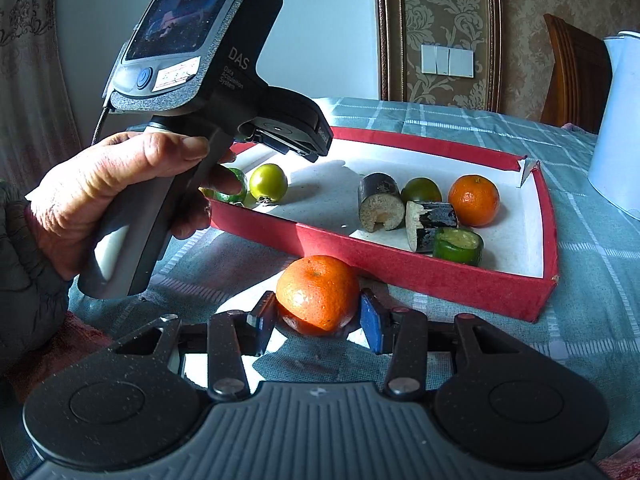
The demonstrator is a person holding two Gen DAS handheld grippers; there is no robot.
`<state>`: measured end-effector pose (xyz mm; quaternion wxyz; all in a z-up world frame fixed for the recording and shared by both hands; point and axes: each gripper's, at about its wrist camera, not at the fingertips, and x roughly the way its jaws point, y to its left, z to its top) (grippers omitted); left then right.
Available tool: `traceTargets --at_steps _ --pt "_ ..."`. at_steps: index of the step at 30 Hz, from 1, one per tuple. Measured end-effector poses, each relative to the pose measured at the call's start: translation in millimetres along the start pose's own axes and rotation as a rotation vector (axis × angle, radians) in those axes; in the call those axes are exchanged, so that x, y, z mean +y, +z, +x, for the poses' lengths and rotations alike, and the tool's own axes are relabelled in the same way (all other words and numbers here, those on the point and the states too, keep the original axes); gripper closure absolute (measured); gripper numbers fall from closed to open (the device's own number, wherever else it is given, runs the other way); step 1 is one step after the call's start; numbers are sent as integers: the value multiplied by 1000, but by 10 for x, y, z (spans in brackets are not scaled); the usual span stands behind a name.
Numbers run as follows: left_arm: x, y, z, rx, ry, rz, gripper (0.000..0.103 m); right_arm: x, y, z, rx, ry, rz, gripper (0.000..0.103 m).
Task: Organize fruits
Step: 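Lower the longan into the box and open the left tool while the right tool holds the tangerine, then carry the tangerine over the box with the right tool while the left tool withdraws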
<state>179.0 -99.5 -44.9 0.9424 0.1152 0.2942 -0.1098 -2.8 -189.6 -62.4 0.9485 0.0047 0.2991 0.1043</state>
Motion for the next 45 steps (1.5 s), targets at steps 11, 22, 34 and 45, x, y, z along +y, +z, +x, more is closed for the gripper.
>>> traceTargets --at_steps 11,22,34,45 --pt "-23 -125 -142 -28 92 83 39 -6 3 -4 -1 2 2 59" --pt "401 -439 -1041 -182 149 -70 21 -37 1 -19 -5 11 17 60" --pt "484 -922 -1110 -92 86 -140 19 2 -17 -89 -44 3 -9 60" --pt "460 -989 -1029 -39 71 -131 17 -42 172 -343 -133 -47 -45 60"
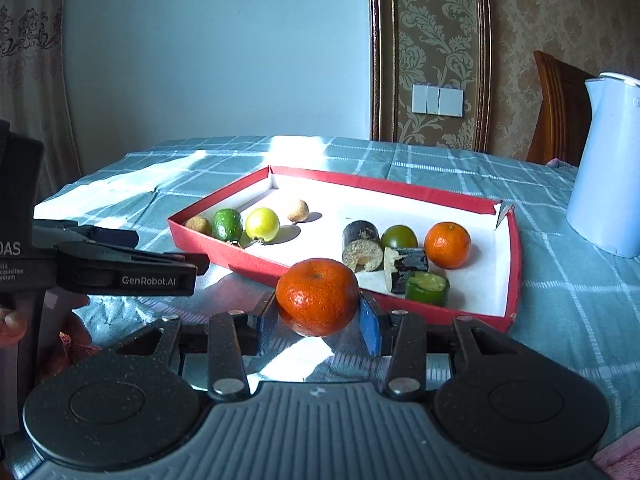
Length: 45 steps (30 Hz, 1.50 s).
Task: Organize fruits
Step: 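Carry the tangerine over the box with the right tool while the left tool withdraws, then lower the tangerine into the box and open the right tool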
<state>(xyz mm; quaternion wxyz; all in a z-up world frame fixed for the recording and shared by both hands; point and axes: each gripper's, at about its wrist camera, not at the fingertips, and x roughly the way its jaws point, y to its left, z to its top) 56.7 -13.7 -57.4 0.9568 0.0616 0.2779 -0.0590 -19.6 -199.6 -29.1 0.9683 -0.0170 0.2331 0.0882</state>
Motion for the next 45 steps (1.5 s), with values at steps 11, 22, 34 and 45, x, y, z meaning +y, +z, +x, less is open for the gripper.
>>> traceTargets --at_steps 11,22,34,45 --pt "-43 1 91 51 6 27 13 -355 682 778 30 -111 -21 60" --pt "-29 -2 97 57 6 20 10 -616 783 1730 233 -157 49 60" --pt "-10 0 109 63 4 7 9 -542 848 1875 295 -188 31 60" --pt "0 -1 118 66 3 0 7 -549 824 1823 298 -183 46 59"
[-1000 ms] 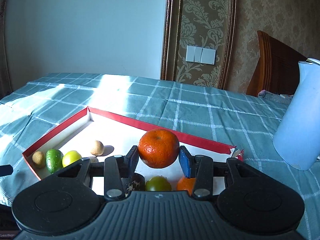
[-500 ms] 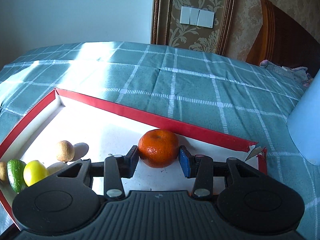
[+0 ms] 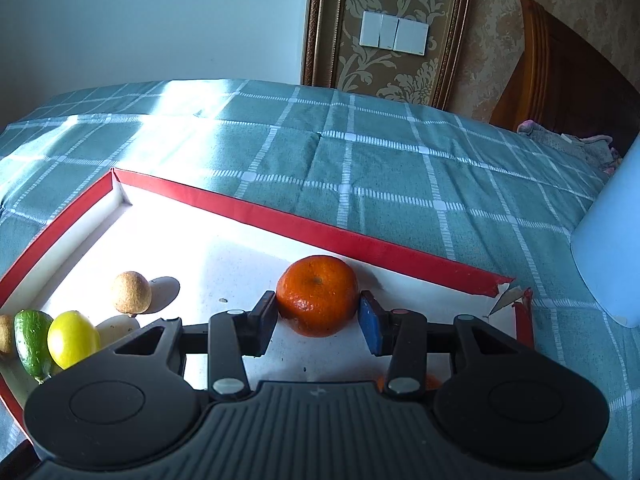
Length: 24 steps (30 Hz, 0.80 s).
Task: Organize fruits
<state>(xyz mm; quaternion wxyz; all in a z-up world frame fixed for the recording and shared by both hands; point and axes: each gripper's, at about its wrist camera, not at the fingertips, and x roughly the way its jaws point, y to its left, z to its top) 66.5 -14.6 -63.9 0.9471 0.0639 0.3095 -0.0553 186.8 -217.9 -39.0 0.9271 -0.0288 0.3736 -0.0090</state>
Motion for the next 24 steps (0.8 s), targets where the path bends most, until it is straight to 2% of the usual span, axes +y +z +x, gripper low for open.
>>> traceTargets --at_steps 2,3,6,7,13,20,22,24 --pt "3 1 2 1 2 -2 6 -26 -3 -12 6 7 12 59" --pt "6 0 4 2 3 -4 5 -28 -6 -16 10 8 9 55" --pt "9 -3 8 5 12 -6 3 -5 -29 -94 3 -3 -17 33" --pt "9 -3 11 6 16 -7 2 0 -42 -153 -21 -13 -21 31" --pt "-9 -1 6 6 31 0 0 -52 -150 -464 -88 2 22 30" --pt "17 5 16 16 21 -25 0 -188 -578 -1031 -183 70 122 29" --pt "5 3 6 13 29 -15 0 -208 -710 -1190 -208 82 132 20" --pt "-26 2 -23 10 53 4 0 -224 -866 -1336 -225 89 146 17"
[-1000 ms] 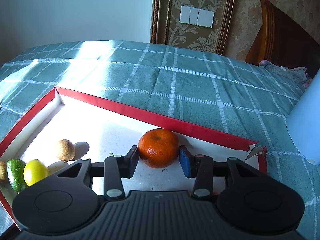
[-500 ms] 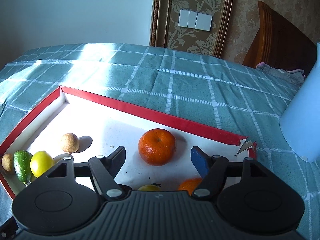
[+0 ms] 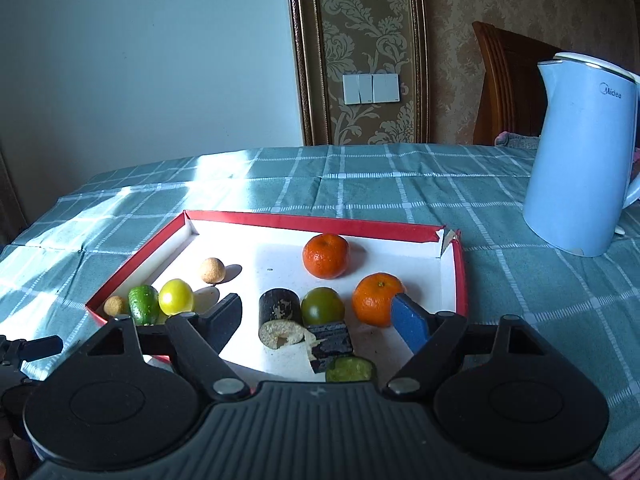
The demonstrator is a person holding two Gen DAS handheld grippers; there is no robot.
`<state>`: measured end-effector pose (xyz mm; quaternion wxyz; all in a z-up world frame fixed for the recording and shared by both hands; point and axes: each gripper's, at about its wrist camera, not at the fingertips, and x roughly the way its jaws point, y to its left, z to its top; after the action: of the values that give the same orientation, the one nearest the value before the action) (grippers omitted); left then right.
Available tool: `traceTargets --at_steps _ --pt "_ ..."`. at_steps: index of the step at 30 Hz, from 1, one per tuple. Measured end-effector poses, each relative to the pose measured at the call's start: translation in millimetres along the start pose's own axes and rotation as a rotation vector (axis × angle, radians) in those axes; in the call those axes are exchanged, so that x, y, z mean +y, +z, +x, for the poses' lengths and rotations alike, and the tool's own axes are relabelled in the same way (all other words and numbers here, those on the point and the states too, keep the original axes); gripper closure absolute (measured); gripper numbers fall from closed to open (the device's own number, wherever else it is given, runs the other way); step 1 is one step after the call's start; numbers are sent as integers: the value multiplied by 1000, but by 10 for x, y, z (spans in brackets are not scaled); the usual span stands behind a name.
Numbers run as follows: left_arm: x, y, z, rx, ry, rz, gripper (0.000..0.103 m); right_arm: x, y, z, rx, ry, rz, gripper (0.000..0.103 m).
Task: Organize fruits
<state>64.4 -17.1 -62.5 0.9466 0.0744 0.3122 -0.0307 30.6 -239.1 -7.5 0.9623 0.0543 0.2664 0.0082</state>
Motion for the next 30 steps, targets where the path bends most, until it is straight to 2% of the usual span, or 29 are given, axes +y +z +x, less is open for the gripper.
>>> traceTargets --at_steps 3,6,11,14,18,20,30 --pt "-51 4 -124 -15 43 5 0 3 -149 -203 -22 -17 -1 17" --pt "-78 32 -315 -39 33 -33 0 7 -287 -354 -30 -53 32 17" --pt "-182 92 -568 -58 63 -31 0 84 -429 -445 -36 -100 14 16" --pt "-238 106 -684 -99 111 -15 0 113 -478 -455 -29 -93 4 16" --pt "-196 149 -761 -79 17 -58 0 128 -518 -464 -15 -74 9 16" --pt "-191 157 -787 -81 -5 -69 0 133 -532 -488 -18 -65 10 16" --pt "-290 163 -927 -129 7 -31 0 147 -553 -502 -14 -57 13 16"
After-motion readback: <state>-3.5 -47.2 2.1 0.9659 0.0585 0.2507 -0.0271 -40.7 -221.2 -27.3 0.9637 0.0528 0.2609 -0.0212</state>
